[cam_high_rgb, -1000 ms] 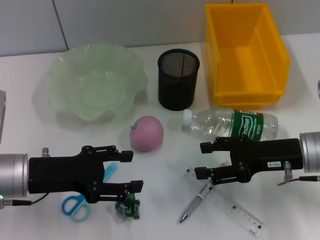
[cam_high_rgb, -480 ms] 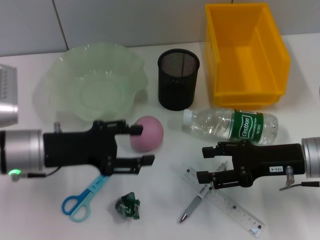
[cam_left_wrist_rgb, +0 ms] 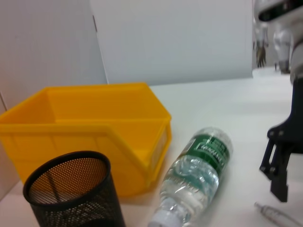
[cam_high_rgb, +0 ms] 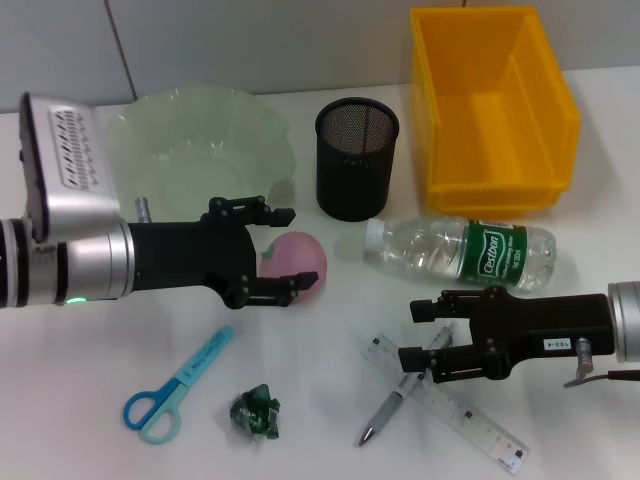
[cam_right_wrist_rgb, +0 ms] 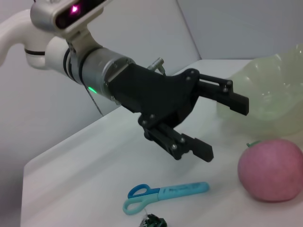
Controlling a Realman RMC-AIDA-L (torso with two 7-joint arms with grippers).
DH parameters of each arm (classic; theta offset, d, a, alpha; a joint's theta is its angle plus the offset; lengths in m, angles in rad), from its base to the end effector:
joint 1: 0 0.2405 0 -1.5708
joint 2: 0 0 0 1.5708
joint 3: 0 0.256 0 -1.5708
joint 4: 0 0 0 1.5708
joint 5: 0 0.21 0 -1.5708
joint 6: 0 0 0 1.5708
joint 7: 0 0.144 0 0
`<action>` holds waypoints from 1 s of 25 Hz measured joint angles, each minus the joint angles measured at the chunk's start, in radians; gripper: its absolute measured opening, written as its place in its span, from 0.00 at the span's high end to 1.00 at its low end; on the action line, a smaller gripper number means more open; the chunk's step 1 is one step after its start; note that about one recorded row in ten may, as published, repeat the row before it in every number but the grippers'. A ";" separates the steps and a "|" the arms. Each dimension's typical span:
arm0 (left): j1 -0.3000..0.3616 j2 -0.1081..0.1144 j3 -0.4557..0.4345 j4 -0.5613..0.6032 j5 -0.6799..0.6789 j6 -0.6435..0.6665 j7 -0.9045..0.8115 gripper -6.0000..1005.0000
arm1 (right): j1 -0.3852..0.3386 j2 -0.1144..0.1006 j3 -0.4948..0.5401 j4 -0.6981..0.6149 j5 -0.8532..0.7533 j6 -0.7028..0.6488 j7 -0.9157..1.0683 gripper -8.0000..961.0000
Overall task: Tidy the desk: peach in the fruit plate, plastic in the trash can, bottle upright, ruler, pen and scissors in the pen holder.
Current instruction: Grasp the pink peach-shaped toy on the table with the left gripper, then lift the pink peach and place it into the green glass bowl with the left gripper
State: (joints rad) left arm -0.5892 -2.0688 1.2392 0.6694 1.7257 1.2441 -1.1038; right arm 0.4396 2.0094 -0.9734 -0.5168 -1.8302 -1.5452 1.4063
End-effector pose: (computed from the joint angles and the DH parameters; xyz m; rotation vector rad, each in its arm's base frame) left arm -0.2119 0.3564 -0.0552 -2.8377 0.0288 -0.4464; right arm 0.2894 0.2897 -0.0216 -2.8329 0.8394 0.6803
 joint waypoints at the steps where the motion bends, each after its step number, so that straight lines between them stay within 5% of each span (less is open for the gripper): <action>1: 0.000 0.000 0.000 0.000 0.000 0.000 0.000 0.23 | 0.000 0.000 0.000 0.000 0.000 0.000 0.000 0.16; 18: -0.012 -0.010 0.275 -0.009 -0.040 -0.324 0.042 0.24 | -0.010 0.000 0.022 0.000 -0.023 0.001 0.003 0.17; 25: -0.004 -0.010 0.294 -0.012 -0.086 -0.382 0.039 0.24 | -0.010 0.000 0.022 0.000 -0.023 0.000 0.003 0.17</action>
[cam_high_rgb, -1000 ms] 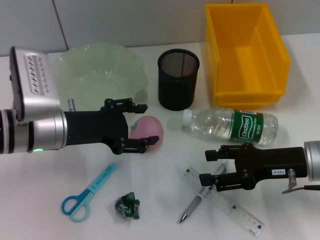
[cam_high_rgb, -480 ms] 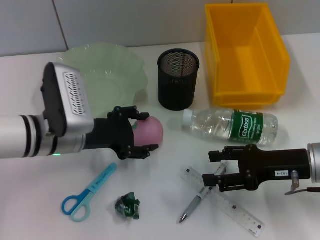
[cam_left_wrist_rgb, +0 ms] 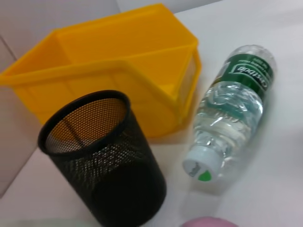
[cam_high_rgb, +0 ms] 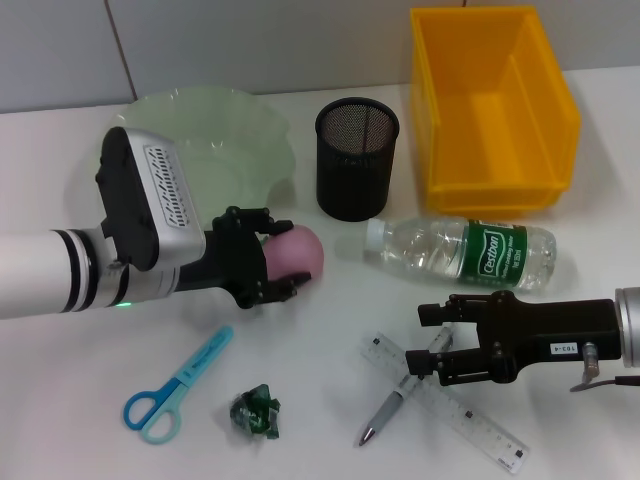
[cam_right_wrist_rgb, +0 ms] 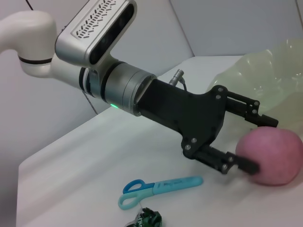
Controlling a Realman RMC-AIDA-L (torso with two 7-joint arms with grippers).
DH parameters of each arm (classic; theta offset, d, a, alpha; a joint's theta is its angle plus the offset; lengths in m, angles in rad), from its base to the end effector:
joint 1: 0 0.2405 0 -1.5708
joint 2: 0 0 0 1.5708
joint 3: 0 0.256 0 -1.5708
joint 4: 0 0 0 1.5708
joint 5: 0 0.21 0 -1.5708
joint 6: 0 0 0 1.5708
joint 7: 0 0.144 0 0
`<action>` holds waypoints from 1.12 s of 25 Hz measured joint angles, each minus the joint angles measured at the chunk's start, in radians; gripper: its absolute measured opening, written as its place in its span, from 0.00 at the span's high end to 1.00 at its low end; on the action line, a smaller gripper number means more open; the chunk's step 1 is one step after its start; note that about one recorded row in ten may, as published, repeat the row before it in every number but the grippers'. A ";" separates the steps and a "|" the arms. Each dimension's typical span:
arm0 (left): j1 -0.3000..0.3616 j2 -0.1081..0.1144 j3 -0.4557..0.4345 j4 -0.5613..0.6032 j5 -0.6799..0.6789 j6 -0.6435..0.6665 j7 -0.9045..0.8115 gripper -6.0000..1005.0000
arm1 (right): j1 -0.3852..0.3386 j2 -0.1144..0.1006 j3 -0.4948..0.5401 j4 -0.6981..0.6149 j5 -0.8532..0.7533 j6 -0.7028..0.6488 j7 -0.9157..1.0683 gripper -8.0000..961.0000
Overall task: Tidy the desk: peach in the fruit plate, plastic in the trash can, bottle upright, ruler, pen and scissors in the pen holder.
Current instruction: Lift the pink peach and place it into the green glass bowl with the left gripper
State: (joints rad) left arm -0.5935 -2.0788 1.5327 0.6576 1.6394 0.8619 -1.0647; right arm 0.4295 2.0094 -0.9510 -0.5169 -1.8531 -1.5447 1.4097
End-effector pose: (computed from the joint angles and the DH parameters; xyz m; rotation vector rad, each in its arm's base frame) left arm -0.2189 0.3693 -0.0924 -2.7339 0.1284 -0.1440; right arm 0.2950 0.2868 -0.0202 -2.8190 0.8641 0.6662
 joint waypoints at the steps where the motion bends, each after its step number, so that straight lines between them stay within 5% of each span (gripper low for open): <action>1: 0.000 0.000 0.000 0.000 0.000 0.000 0.000 0.28 | 0.000 0.000 0.000 0.000 0.000 0.000 0.000 0.17; 5: 0.018 0.000 0.006 0.011 -0.013 0.005 0.000 0.46 | 0.000 -0.002 0.000 -0.001 0.000 0.000 0.000 0.17; 19: 0.166 0.011 -0.064 0.204 -0.204 0.256 -0.078 0.65 | 0.008 -0.006 0.000 -0.001 0.000 0.000 -0.001 0.17; 28: 0.135 0.006 -0.114 0.116 -0.502 0.004 -0.037 0.72 | 0.000 -0.001 0.000 -0.003 0.000 -0.003 -0.001 0.17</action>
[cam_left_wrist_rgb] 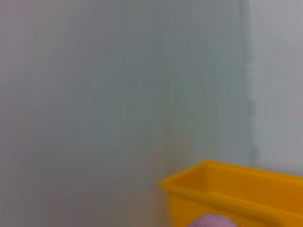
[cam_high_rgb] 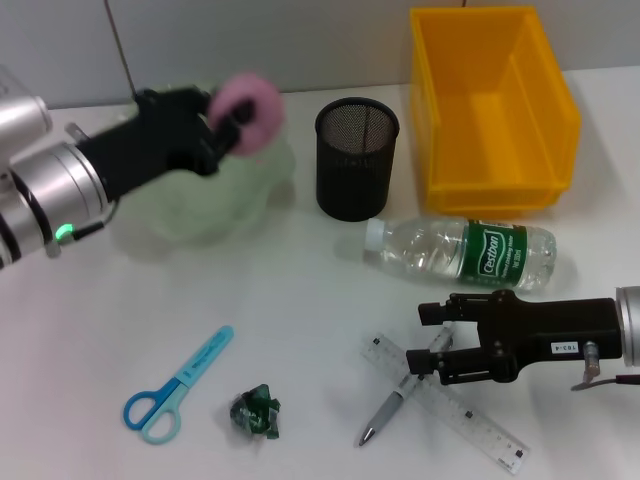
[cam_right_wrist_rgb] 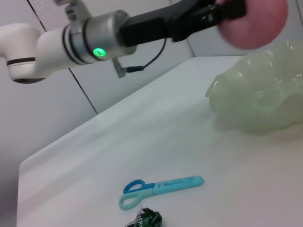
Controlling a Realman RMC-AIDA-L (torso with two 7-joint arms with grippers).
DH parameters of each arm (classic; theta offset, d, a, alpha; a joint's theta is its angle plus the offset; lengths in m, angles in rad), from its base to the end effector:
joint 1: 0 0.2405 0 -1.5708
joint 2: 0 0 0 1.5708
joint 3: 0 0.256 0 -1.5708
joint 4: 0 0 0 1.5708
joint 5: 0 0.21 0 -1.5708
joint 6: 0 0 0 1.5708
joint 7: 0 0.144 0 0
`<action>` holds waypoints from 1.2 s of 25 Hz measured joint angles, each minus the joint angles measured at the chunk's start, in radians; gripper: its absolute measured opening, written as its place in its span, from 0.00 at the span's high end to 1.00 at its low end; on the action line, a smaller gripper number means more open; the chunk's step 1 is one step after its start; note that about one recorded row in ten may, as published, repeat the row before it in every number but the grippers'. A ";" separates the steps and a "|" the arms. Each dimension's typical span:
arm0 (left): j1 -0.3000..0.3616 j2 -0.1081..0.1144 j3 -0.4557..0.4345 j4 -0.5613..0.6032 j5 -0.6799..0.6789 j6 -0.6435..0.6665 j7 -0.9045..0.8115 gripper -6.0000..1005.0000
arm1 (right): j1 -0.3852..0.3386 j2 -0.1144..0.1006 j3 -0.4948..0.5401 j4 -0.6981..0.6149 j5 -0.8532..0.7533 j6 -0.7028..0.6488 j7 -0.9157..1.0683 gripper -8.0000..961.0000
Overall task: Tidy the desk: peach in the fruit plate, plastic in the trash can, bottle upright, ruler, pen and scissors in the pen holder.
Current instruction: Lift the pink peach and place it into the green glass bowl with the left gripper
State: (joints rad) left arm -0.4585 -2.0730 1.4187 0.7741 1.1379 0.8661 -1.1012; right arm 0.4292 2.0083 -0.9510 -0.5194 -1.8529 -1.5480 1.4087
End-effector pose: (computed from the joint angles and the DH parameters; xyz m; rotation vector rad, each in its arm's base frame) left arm -0.2061 0.3885 -0.0254 -2.3278 -0.3450 -0.7244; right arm 0.2948 0.2869 -0.0194 -2.8212 0.8587 0.6668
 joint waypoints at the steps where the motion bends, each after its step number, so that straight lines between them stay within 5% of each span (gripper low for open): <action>1: 0.000 0.000 0.000 0.000 0.000 0.000 0.000 0.73 | 0.000 0.000 0.000 0.000 0.000 0.000 0.000 0.17; 12: -0.108 -0.001 -0.003 -0.157 -0.086 -0.245 0.008 0.82 | -0.004 0.001 0.000 -0.004 0.000 -0.006 -0.001 0.18; 22: -0.115 0.002 -0.002 -0.177 -0.086 -0.251 0.010 0.66 | 0.004 -0.002 0.000 -0.005 0.000 -0.006 -0.001 0.18; 30: -0.111 0.002 -0.003 -0.174 -0.090 -0.248 0.011 0.28 | 0.005 -0.004 0.000 -0.005 -0.001 0.000 -0.001 0.18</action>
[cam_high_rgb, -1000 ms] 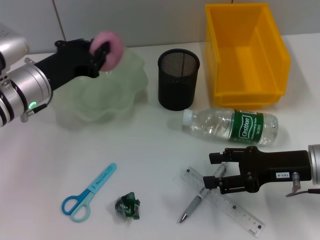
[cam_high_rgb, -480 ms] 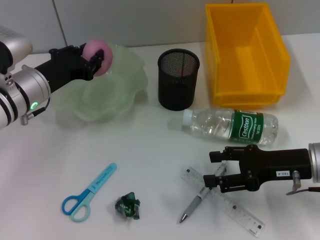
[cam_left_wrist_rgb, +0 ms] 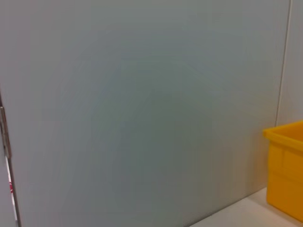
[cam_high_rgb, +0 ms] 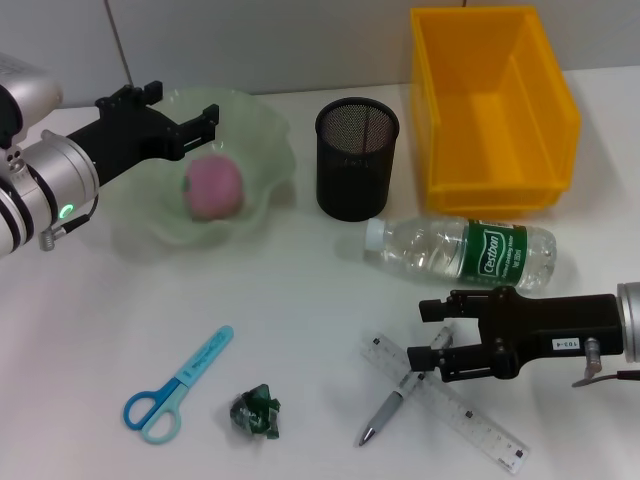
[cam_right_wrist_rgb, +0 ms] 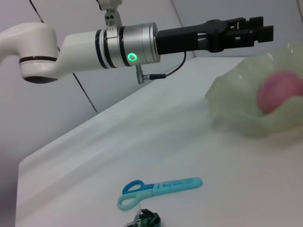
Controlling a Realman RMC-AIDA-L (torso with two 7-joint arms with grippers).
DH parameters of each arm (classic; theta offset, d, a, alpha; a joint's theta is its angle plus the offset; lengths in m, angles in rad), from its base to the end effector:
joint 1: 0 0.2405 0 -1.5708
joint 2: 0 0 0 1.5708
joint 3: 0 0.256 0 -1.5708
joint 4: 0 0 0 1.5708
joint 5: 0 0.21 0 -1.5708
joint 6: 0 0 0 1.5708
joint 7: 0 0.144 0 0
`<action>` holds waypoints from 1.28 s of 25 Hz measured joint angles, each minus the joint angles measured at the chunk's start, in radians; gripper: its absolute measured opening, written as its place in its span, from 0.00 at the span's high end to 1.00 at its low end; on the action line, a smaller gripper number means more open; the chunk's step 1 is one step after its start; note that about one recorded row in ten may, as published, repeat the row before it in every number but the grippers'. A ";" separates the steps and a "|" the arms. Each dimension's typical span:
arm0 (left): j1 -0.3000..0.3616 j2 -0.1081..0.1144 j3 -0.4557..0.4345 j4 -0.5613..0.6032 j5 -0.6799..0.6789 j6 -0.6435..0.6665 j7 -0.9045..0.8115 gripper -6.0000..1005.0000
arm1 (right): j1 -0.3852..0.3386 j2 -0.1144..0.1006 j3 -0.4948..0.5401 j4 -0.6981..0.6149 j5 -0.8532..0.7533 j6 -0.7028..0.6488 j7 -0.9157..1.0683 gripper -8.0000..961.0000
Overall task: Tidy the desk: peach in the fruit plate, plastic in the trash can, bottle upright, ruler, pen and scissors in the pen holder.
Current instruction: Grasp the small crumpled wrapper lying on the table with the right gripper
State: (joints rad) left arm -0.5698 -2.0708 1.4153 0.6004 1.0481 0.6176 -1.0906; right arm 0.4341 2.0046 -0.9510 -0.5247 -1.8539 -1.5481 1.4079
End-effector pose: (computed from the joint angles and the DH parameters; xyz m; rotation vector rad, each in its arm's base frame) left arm -0.2334 0.4201 -0.0333 -2.1784 -0.5642 -0.5481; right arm 0.2939 0.2894 -0.0173 -2.8241 0.8423 0.6599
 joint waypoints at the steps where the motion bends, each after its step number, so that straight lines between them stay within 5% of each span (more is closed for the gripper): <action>1: 0.000 0.000 0.000 0.000 0.000 0.000 0.000 0.23 | 0.000 0.000 0.000 0.000 0.000 0.000 0.000 0.18; 12: 0.047 0.008 -0.043 0.040 0.001 0.193 -0.064 0.18 | -0.001 0.004 0.059 -0.002 0.001 -0.003 -0.005 0.18; 18: 0.156 0.073 -0.051 0.124 0.020 0.683 -0.200 0.18 | -0.010 0.012 0.112 -0.031 0.006 -0.013 0.002 0.19; 23: 0.171 0.095 -0.063 0.113 0.144 0.841 -0.284 0.18 | -0.010 0.018 0.129 -0.046 0.004 -0.015 0.007 0.19; 32: 0.188 0.082 -0.132 0.111 0.403 0.928 -0.299 0.18 | 0.023 0.019 0.116 -0.214 -0.073 -0.072 0.226 0.19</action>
State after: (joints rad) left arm -0.3817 -1.9892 1.2836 0.7115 1.4512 1.5452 -1.3901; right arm 0.4571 2.0240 -0.8346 -0.7383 -1.9272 -1.6197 1.6337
